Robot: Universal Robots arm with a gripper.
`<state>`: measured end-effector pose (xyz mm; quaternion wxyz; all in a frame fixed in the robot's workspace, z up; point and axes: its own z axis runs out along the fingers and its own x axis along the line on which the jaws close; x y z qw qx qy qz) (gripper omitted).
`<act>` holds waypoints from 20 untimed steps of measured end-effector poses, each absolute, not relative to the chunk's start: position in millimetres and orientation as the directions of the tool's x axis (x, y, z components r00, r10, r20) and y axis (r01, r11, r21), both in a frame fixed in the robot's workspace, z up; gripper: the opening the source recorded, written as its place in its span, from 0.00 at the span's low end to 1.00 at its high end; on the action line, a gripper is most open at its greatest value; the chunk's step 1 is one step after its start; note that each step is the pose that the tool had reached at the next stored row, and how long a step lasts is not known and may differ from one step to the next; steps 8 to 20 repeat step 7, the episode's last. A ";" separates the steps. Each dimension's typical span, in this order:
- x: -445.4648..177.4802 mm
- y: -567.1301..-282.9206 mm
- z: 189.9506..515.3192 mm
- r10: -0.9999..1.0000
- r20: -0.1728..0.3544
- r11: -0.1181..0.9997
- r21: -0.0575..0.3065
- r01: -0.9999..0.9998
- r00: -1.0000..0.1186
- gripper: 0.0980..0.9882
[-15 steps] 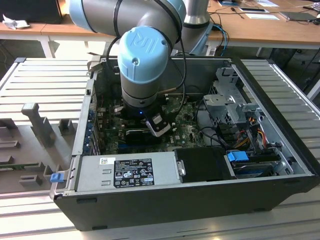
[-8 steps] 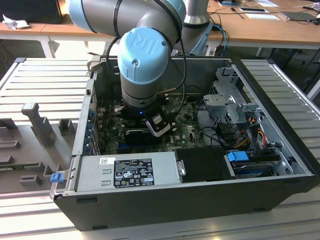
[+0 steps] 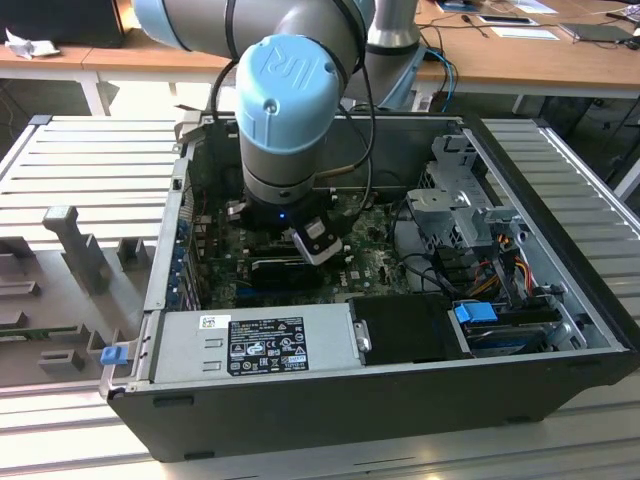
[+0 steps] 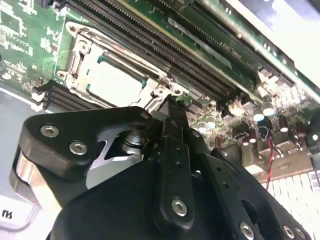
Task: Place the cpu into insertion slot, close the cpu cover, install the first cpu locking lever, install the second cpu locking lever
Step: 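Install the second cpu locking lever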
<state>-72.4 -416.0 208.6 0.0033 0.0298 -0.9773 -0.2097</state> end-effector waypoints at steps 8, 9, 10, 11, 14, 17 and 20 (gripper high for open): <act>-72.4 -416.0 233.2 -0.060 -0.005 0.910 0.410 -0.057 -0.998 0.01; -72.4 -416.0 233.2 -0.060 -0.005 0.910 0.410 -0.057 -0.998 0.01; -72.4 -416.0 233.2 -0.060 -0.005 0.910 0.410 -0.057 -0.998 0.01; -72.4 -416.0 233.2 -0.060 -0.005 0.910 0.410 -0.057 -0.998 0.01; -72.4 -416.0 233.2 -0.060 -0.005 0.910 0.410 -0.057 -0.998 0.01; -72.4 -416.0 233.2 -0.060 -0.005 0.910 0.410 -0.057 -0.998 0.01; -72.4 -416.0 233.2 -0.060 -0.005 0.910 0.410 -0.057 -0.998 0.01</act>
